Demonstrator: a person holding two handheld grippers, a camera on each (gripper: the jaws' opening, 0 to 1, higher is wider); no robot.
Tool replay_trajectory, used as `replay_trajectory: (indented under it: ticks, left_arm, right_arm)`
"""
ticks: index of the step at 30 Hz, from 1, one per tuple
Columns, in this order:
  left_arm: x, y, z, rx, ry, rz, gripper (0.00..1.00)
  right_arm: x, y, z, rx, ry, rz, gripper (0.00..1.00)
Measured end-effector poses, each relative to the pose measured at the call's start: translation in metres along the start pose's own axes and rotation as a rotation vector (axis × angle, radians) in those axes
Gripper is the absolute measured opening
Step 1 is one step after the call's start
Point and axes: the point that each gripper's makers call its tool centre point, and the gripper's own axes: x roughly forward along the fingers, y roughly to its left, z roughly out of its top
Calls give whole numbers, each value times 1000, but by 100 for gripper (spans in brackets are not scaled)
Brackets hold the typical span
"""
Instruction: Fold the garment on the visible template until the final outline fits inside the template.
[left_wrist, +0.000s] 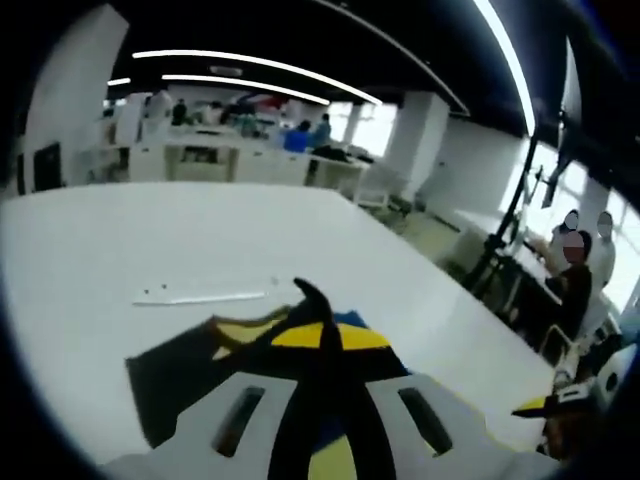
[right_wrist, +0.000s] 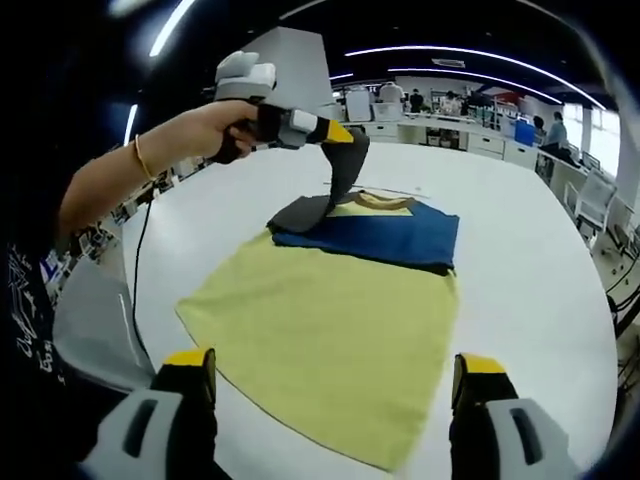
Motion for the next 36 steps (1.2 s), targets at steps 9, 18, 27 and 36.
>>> replay_trajectory:
  ticks: [9, 18, 27, 36]
  left_arm:
    - [8, -33, -8, -4, -5, -88, 0]
    - [15, -52, -35, -8, 30, -140, 0]
    - [20, -68, -45, 5, 48, -181, 0]
    - [33, -70, -60, 9, 74, -178, 0]
  right_arm:
    - [3, -2, -1, 6, 5, 2, 99]
    - [4, -2, -3, 14, 5, 5, 99]
    - [5, -3, -9, 32, 13, 1, 99]
    - [6, -2, -9, 44, 6, 2, 99]
